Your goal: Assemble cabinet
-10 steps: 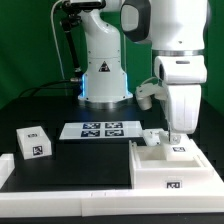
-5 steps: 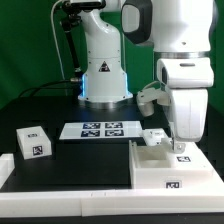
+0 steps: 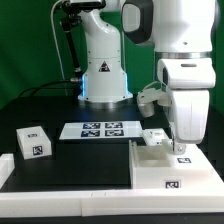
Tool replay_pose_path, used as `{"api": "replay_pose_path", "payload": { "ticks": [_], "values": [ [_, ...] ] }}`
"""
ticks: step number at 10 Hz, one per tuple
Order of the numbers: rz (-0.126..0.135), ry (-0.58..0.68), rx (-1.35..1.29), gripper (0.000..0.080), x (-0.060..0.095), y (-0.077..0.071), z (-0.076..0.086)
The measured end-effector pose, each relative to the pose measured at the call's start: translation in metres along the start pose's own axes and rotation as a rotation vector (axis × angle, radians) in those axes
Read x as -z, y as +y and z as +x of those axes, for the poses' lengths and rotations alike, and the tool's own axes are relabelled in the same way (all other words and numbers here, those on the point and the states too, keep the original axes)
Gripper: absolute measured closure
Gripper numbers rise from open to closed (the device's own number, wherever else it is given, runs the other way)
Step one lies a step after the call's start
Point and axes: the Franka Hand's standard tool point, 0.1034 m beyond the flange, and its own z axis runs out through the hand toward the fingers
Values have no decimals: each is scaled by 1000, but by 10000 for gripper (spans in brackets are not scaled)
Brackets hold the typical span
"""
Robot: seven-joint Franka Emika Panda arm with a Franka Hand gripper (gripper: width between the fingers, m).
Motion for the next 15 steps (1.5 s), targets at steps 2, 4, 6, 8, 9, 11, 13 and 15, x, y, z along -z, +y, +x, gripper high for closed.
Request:
{"api": "replay_pose_path", "payload": {
  "ticks": [2, 4, 6, 8, 9, 11, 13, 15],
  "values": [
    [0, 0, 6, 729, 0, 0, 0],
    [3, -1, 6, 646, 0, 0, -1],
    [0, -3, 5, 268, 3, -1, -2],
    [-10, -11, -27, 130, 20, -12, -4],
    [-12, -19, -43, 37, 30, -24, -6],
    [-13, -32, -69, 11, 46, -51, -11],
    [-23, -31, -53, 2, 52, -86, -14],
    [-28, -7, -47, 2, 39, -115, -14]
  ]
}}
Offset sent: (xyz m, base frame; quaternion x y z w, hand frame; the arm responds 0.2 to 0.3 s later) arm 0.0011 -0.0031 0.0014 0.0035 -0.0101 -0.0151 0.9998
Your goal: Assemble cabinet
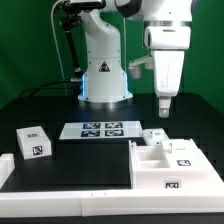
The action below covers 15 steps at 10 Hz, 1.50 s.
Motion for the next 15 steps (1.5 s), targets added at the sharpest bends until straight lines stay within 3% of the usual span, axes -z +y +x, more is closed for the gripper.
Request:
{"api": "replay_pose_path", "payload": {
  "ticks": [1, 5, 8, 13, 15],
  "values": [
    [10, 11, -36, 2, -11, -12, 1],
    [17, 9, 10, 2, -14, -10, 0],
    [40, 20, 69, 2, -29, -32, -2],
    [65, 46, 111, 2, -54, -52, -3],
    [86, 49, 109, 2, -65, -59, -2]
  ]
}}
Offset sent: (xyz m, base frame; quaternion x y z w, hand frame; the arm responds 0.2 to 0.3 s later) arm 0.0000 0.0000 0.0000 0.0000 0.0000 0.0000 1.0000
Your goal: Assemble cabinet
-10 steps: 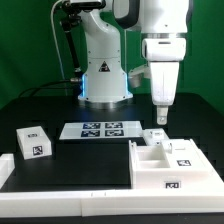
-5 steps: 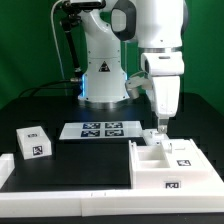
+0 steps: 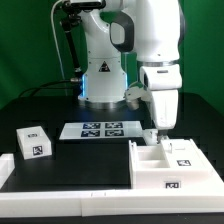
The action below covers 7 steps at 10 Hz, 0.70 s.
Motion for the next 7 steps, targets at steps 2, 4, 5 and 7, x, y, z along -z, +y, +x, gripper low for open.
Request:
{"api": "replay_pose_path", "payload": {
  "ticks": [2, 4, 5, 7],
  "values": [
    [12, 1, -2, 31, -5, -4, 0],
    [12, 1, -2, 212, -5, -4, 0],
    [13, 0, -3, 212, -5, -4, -1],
    [17, -1, -6, 529, -7, -5, -2]
  ]
}}
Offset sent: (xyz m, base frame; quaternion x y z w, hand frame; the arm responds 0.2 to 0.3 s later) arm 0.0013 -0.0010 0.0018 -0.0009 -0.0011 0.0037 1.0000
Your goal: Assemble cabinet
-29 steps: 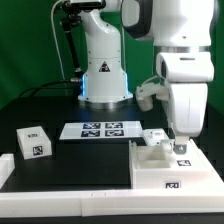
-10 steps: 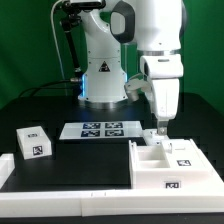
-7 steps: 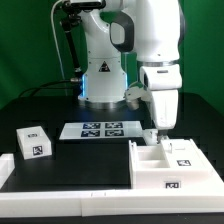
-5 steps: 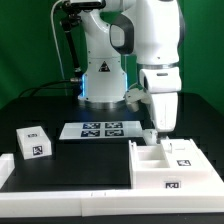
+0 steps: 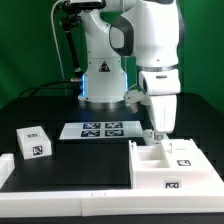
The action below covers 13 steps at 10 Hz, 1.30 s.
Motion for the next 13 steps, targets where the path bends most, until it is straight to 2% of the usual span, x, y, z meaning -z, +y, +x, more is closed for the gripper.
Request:
{"api": "replay_pose_path", "payload": {
  "ticks": [1, 3, 10, 11, 13],
  "values": [
    [1, 0, -1, 709, 0, 0, 0],
    [1, 0, -1, 732, 0, 0, 0],
    [1, -2, -3, 732, 0, 0, -1],
    [7, -15, -19, 732, 6, 1, -3],
    [-5, -35, -51, 732, 25, 5, -4]
  ]
}}
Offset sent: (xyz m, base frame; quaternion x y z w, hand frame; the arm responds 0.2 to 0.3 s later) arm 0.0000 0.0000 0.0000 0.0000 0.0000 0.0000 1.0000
